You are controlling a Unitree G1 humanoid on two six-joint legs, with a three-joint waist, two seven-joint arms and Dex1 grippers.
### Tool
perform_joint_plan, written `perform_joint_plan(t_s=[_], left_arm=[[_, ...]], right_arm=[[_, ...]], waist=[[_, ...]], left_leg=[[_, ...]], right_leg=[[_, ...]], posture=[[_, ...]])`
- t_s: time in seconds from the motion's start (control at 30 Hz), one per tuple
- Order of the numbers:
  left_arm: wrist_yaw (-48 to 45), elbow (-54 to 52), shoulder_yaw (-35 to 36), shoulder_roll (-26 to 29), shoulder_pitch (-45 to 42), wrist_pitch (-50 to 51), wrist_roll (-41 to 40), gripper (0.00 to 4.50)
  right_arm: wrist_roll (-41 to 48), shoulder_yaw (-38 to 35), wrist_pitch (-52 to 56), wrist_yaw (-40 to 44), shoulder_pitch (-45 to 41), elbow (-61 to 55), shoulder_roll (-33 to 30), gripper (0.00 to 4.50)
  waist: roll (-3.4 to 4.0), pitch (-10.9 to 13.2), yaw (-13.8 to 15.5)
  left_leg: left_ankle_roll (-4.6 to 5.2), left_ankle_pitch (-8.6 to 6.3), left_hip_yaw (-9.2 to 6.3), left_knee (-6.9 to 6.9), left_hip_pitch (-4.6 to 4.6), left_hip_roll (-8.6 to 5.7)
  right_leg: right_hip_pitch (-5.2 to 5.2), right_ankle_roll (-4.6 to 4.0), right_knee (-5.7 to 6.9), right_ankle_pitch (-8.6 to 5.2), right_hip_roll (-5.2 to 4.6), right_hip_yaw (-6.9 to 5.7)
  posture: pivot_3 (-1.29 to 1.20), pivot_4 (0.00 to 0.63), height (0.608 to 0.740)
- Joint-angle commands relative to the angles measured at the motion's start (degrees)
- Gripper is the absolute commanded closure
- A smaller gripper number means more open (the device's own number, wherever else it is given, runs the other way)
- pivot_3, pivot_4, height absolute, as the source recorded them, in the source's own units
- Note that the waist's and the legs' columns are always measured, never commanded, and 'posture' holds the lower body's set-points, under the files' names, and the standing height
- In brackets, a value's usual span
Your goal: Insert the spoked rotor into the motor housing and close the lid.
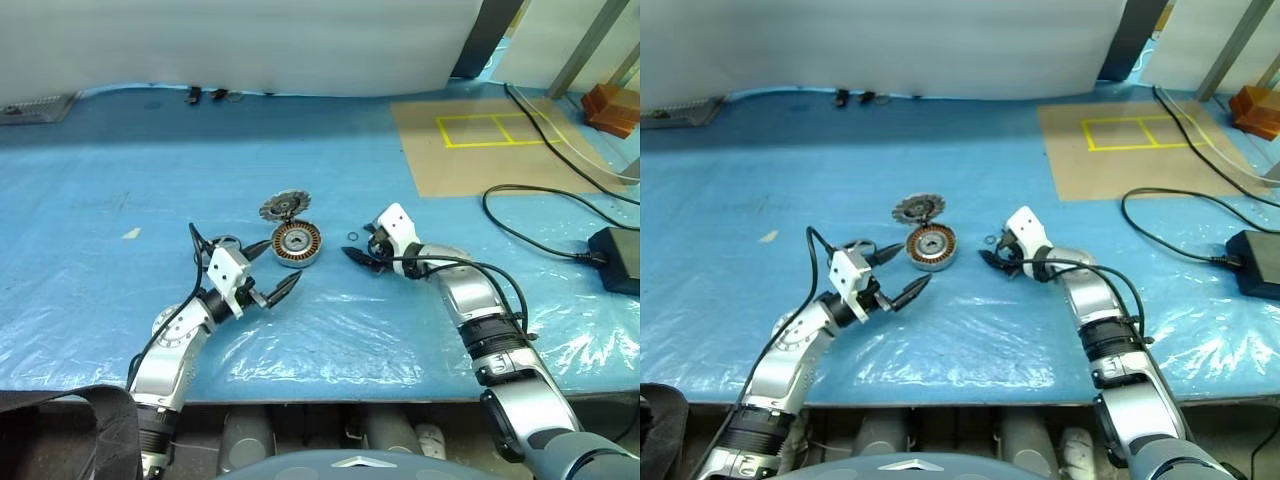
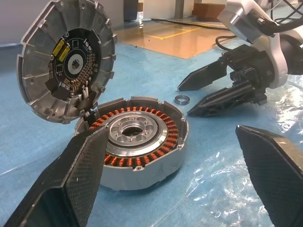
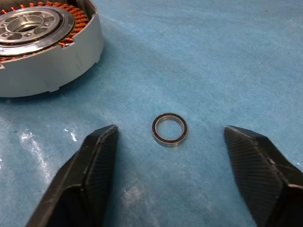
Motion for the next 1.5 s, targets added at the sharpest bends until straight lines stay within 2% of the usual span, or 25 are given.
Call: perform_joint_plan(t_s=[0.03, 0.2, 0.23, 0.4, 0.6, 0.73, 0.9, 1.2, 1.5], left_arm=[[0.31, -1.96, -0.02, 0.00, 0.50, -1.00, -0.18, 0.00], [0.21, -2.50, 0.31, 0.59, 0.59, -0.58, -0.36, 0.00], [0.15, -2.48, 0.36, 0.70, 0.42, -0.49, -0.41, 0.00], [0.11, -2.80, 0.39, 0.95, -0.08, -0.23, -0.62, 0.00], [-0.28, -3.09, 1.06, 1.44, 0.36, 0.05, -1.54, 0.00], [-0.81, -2.20, 1.15, 3.09, -0.33, -0.33, -0.60, 0.00], [-0.43, -1.85, 1.54, 3.21, -0.69, -0.46, -1.24, 0.00], [0.48, -2.98, 1.25, 2.87, 0.59, -0.50, -0.82, 0.00], [1.03, -3.89, 1.71, 3.14, 2.11, -0.36, -0.99, 0.00]], right_arm=[[-0.28, 1.02, -0.02, 0.36, 0.03, 1.59, 0.46, 1.86], [-0.52, 1.36, -0.23, 0.89, 0.57, 1.68, 0.01, 3.59], [-0.47, 1.36, -0.24, 0.94, 0.61, 1.58, -0.02, 3.82], [1.52, -0.02, -0.35, 1.49, 0.70, -0.97, 0.23, 3.82], [4.63, -0.19, 0.50, 6.02, 1.05, -11.34, -1.06, 3.82], [2.71, 1.89, 1.94, 7.13, -0.21, -14.90, -2.82, 3.82], [5.41, 3.97, 6.53, 11.01, -3.01, -18.48, -2.50, 3.82], [0.76, 11.31, 9.14, 11.09, -10.68, -10.69, 1.14, 3.82], [-1.47, 11.57, 6.34, 8.13, -16.04, 0.76, 6.17, 3.82]], waist=[[0.00, 0.00, -0.01], [0.00, 0.00, 0.02], [0.00, 0.00, 0.03], [0.00, 0.00, 0.03], [0.00, 0.00, -0.02], [-0.01, 0.01, 0.02], [-0.01, 0.01, 0.01], [-0.01, 0.01, 0.03], [-0.02, 0.01, -0.03]], left_leg=[[0.00, 0.00, 0.00, 0.00, 0.00, 0.00], [0.01, 0.00, 0.00, -0.01, -0.01, 0.00], [0.01, 0.00, 0.00, -0.01, 0.00, 0.00], [0.01, 0.00, 0.00, -0.01, 0.00, 0.00], [0.02, -0.01, 0.00, -0.04, -0.09, 0.00], [0.03, -0.01, 0.00, -0.04, -0.07, 0.00], [0.14, -0.08, 0.00, -0.04, -0.07, 0.00], [0.01, -0.01, 0.00, -0.09, -0.08, 0.00], [0.00, 0.00, 0.00, -0.09, -0.08, 0.01]], right_leg=[[0.00, 0.00, 0.00, 0.00, 0.00, 0.00], [0.00, 0.00, 0.00, 0.00, 0.00, 0.00], [0.00, 0.00, 0.00, 0.00, 0.00, 0.00], [0.00, 0.00, 0.00, 0.00, 0.00, 0.00], [-0.07, 0.00, -0.04, 0.00, 0.00, 0.00], [-0.07, 0.00, -0.04, 0.00, 0.00, -0.01], [-0.07, 0.01, -0.04, -0.01, 0.00, 0.00], [-0.08, 0.00, -0.06, 0.00, 0.01, -0.01], [-0.10, -0.01, -0.06, 0.00, 0.01, -0.01]], posture=[[0.00, 0.150, 0.740], [0.00, 0.150, 0.740], [0.00, 0.150, 0.740], [0.00, 0.150, 0.740], [0.00, 0.150, 0.740], [0.00, 0.150, 0.740], [0.00, 0.150, 0.740], [0.00, 0.150, 0.740], [0.00, 0.150, 0.740]])
